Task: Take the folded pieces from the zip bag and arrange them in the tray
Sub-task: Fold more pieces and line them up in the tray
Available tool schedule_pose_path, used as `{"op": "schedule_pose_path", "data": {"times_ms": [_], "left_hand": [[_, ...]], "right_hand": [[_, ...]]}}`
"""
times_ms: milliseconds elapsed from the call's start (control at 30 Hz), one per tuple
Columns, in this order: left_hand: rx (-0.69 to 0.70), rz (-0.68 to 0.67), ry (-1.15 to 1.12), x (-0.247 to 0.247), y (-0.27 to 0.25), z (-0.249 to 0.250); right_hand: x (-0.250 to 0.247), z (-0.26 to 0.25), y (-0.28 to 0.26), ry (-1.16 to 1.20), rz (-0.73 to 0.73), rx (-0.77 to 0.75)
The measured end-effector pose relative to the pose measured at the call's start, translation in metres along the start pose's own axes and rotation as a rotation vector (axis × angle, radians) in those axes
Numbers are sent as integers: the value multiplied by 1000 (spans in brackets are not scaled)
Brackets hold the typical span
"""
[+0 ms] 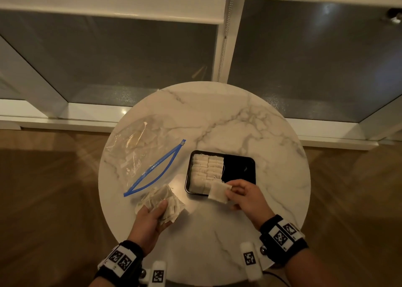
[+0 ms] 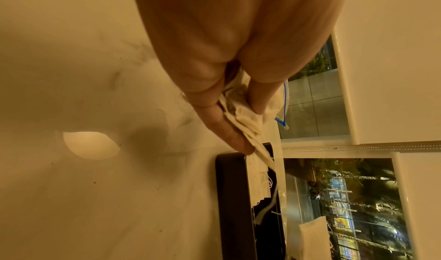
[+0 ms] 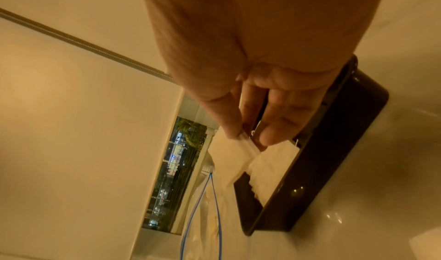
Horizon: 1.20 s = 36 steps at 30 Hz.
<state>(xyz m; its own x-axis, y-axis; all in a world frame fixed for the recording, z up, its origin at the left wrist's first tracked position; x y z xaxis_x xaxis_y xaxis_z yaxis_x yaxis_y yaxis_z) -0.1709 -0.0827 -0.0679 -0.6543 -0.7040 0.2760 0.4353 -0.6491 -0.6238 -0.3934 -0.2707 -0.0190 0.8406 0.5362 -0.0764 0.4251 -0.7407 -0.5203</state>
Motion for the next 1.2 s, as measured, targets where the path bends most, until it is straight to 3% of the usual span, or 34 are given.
{"op": "schedule_pose_path", "data": {"times_ms": [200,367,500,1200], "left_hand": [[-13,2,21,5,3,-6],[-15,-17,56,12,1,-5],[-11,-20,65,16,1,-2],[-16,-2,54,17,-2,0]], "right_hand": [[-37,-5,27,-49,212,-9],[-47,-15,63,-451,322,-82],[-43,-20,81,-579,371,-68],[-51,-3,100,-413,639,62]]}}
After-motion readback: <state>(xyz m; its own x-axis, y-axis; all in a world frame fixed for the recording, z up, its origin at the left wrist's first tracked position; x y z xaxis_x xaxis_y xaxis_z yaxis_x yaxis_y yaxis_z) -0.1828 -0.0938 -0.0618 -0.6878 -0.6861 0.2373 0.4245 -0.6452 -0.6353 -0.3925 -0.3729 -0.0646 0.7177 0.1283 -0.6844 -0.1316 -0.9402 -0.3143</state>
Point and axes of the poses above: each hand's wrist, its own y-axis towards the middle knuckle, its own x-axis out of the palm, z = x × y, the point moved 9 cm from there along y, towards the middle knuckle, and after that the axes turned 1 degree about x, right-handed, at the moved point
